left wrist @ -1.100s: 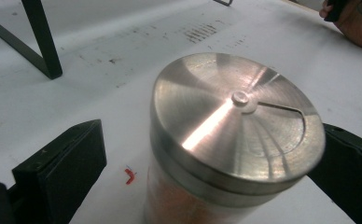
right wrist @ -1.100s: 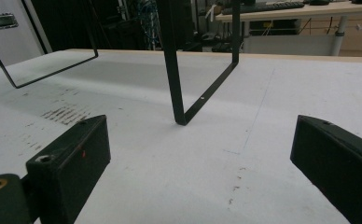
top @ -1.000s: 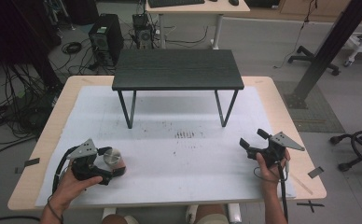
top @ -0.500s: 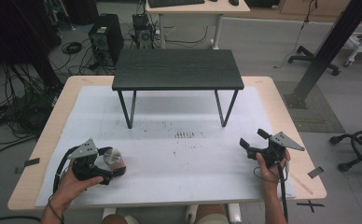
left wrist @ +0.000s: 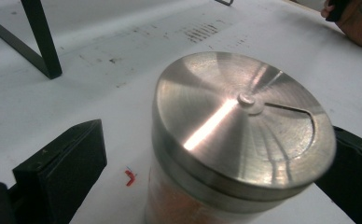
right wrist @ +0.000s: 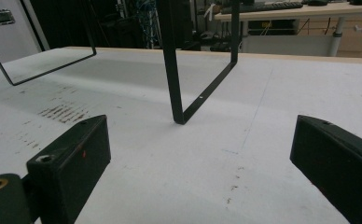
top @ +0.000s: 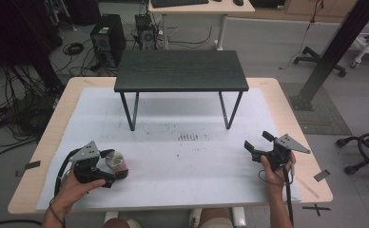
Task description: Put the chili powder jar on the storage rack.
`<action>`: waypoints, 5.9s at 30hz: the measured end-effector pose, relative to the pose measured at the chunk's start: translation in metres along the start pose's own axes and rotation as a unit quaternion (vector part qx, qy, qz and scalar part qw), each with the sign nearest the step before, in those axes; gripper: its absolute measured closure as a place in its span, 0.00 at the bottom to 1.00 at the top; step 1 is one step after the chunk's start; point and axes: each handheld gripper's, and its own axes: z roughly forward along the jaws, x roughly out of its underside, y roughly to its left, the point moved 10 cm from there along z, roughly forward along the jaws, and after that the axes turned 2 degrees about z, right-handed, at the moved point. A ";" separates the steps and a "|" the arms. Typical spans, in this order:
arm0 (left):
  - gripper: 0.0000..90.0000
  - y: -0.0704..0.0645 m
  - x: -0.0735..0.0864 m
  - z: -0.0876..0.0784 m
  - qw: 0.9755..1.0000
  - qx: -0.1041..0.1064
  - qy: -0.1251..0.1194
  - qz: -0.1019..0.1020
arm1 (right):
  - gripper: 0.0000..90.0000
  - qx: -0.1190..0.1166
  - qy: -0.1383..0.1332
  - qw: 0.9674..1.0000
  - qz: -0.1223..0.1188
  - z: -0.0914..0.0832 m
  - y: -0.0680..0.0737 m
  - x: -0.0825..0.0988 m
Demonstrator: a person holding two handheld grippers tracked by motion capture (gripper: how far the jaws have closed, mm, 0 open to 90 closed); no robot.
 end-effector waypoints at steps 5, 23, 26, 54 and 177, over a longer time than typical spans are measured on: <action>0.01 0.000 0.000 0.000 1.000 0.000 0.000 -0.001 | 0.05 0.000 -0.001 1.000 0.000 0.000 0.000 0.000; 0.01 0.000 0.002 0.001 1.000 0.000 0.001 -0.001 | 0.06 0.002 -0.001 1.000 -0.001 0.000 0.000 0.000; 0.01 0.000 0.002 0.001 1.000 -0.001 0.000 0.000 | 0.06 0.001 0.000 1.000 -0.001 0.000 0.000 0.000; 0.02 0.000 0.002 0.002 1.000 -0.003 -0.001 -0.001 | 0.06 0.001 0.001 1.000 -0.001 0.000 0.000 0.000; 0.48 -0.001 0.010 0.004 0.998 -0.029 -0.002 0.052 | 0.06 0.005 0.006 1.000 -0.006 0.000 0.000 0.001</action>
